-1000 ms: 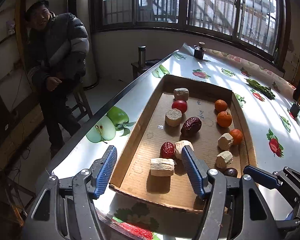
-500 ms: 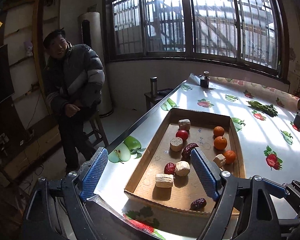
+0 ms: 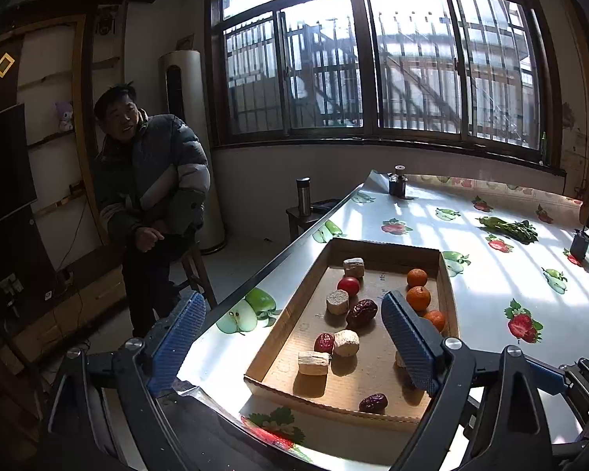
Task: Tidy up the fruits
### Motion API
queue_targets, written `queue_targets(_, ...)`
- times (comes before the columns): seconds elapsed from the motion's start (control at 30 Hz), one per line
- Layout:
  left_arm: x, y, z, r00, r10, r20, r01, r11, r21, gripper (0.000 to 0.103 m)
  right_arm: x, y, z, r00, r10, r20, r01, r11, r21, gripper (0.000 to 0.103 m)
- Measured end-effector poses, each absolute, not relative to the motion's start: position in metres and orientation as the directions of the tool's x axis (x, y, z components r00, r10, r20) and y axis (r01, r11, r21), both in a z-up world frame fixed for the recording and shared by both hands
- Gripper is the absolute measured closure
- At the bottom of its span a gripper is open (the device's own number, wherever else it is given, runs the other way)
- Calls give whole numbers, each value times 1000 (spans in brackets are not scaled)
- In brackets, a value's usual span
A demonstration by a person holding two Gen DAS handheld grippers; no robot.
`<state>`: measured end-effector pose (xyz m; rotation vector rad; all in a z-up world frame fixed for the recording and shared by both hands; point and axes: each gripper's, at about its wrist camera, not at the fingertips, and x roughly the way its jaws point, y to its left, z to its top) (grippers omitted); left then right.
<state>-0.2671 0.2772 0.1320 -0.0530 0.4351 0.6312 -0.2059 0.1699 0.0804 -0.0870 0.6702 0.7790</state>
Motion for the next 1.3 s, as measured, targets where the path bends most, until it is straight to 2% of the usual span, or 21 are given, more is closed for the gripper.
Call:
queue_targets(0.13,-271,270,136,720,586,-371,-596,797,101,4,-207,164,82,537,613,-579,-659,733,165,27)
queue_targets(0.47,-276,251,136,658,689,-303,-666,721,194,3,-204,150,80,572,586,-574,-613,770,176,23)
queue_targets(0.63,-285,250,142,624,721,-301,-699,687,198,3,-198,139,78,614,542,-574,-570,808,153,21)
queue_targets(0.8,-310,248,150,604,766,-222,-747,641,176,0,-178,134,74,567,580,-585,-538,798,271,19)
queue_targets(0.87,-315,245,154,607,771,-195,-753,636,171,0,-177,136,76,563,594,-574,-549,788,277,19)
queue_targets(1.13,-302,244,162,646,711,-278,-717,690,99,0,-188,134,81,598,598,-534,-592,778,208,18)
queue_targets(1.3,-294,248,160,672,658,-340,-684,727,57,0,-182,125,82,614,599,-514,-577,785,225,16)
